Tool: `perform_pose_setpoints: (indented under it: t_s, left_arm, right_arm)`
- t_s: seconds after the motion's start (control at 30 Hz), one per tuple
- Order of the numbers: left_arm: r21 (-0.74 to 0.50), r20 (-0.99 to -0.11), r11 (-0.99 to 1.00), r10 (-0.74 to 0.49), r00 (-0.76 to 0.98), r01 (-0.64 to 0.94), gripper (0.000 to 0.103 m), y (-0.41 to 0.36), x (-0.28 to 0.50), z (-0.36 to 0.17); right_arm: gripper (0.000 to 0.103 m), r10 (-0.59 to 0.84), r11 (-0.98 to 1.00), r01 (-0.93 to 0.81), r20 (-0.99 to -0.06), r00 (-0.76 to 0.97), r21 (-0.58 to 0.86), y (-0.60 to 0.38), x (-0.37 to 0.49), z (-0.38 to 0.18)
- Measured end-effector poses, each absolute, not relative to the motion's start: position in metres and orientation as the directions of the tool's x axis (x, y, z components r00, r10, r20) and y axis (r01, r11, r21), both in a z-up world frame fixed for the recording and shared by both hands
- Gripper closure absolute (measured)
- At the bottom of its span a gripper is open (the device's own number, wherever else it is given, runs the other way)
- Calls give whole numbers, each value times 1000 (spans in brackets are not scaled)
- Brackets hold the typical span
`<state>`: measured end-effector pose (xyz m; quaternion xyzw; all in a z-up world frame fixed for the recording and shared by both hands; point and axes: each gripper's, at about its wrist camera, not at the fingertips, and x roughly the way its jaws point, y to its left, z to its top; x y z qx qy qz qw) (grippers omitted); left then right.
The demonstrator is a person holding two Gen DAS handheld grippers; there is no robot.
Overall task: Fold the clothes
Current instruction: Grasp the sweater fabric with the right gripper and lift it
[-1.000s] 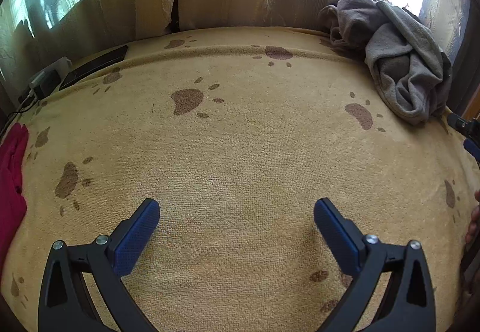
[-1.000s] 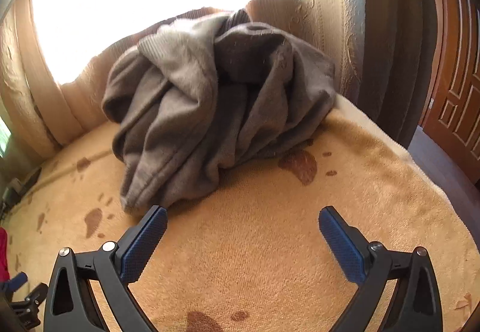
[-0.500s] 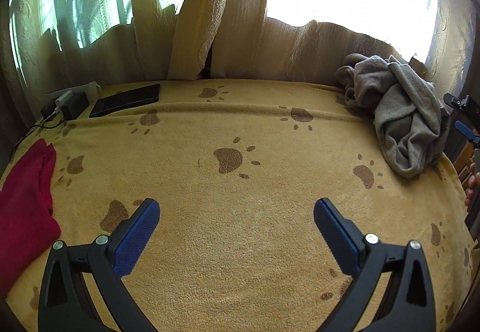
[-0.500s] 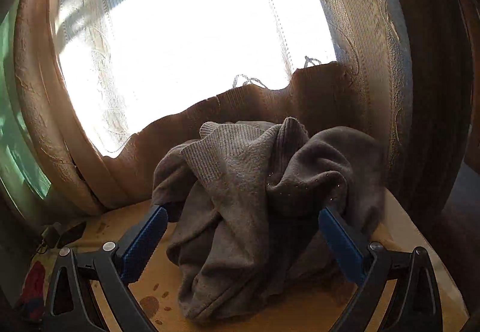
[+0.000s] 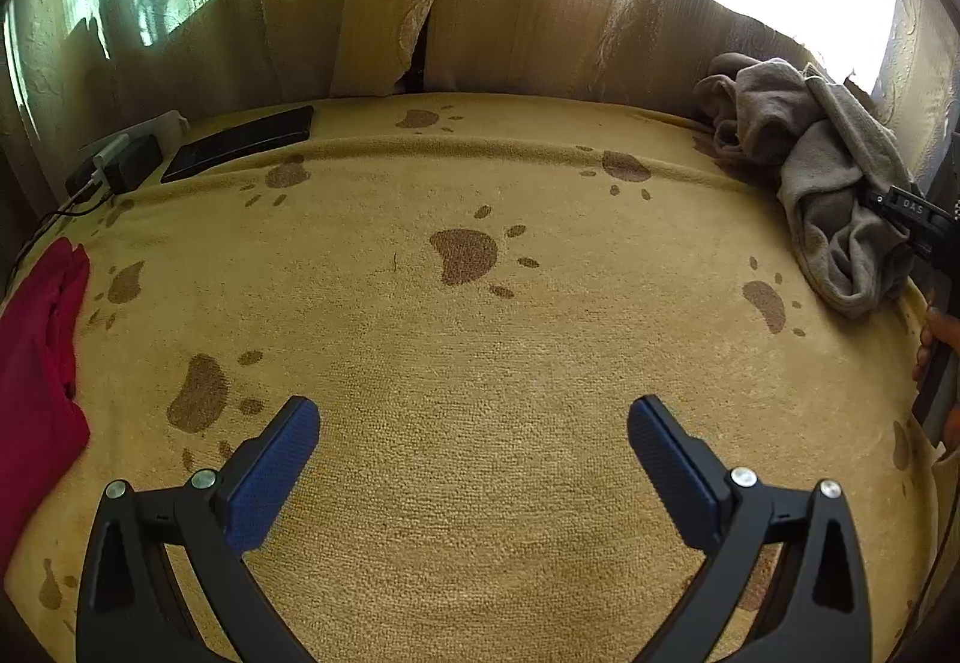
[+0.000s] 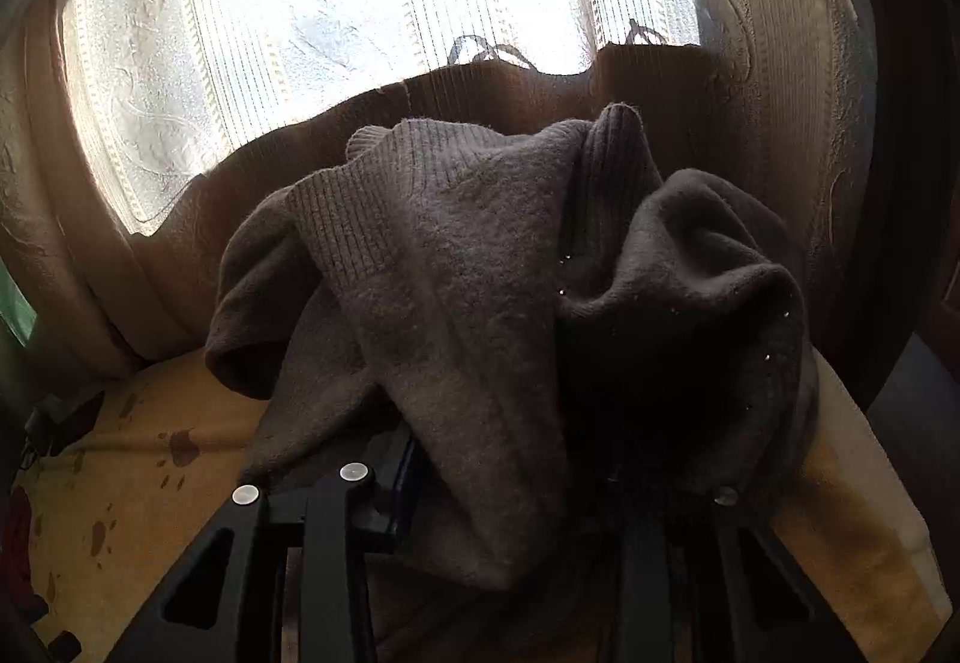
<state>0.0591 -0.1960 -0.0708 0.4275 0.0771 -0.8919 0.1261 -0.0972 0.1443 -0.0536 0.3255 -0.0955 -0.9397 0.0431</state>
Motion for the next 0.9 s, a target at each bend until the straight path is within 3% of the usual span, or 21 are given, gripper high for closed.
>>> perform_pose_setpoints:
  t_s: [0.17, 0.4, 0.9]
  left_arm:
    - [-24, -784, -955, -166, -598, 296, 0, -196, 58, -73]
    - [-26, -768, -955, -170, -618, 296, 0, -195, 62, -66]
    - [-127, -716, -936, -141, -683, 327, 0, -220, 82, -38]
  right_arm:
    - [90, -220, -950, 48, -550, -805, 309, 156, -86, -49]
    - [94, -380, -865, 164, -408, -830, 474, 169, -43, -9]
    - [94, -643, -747, 516, -255, -722, 420, 91, 116, 51]
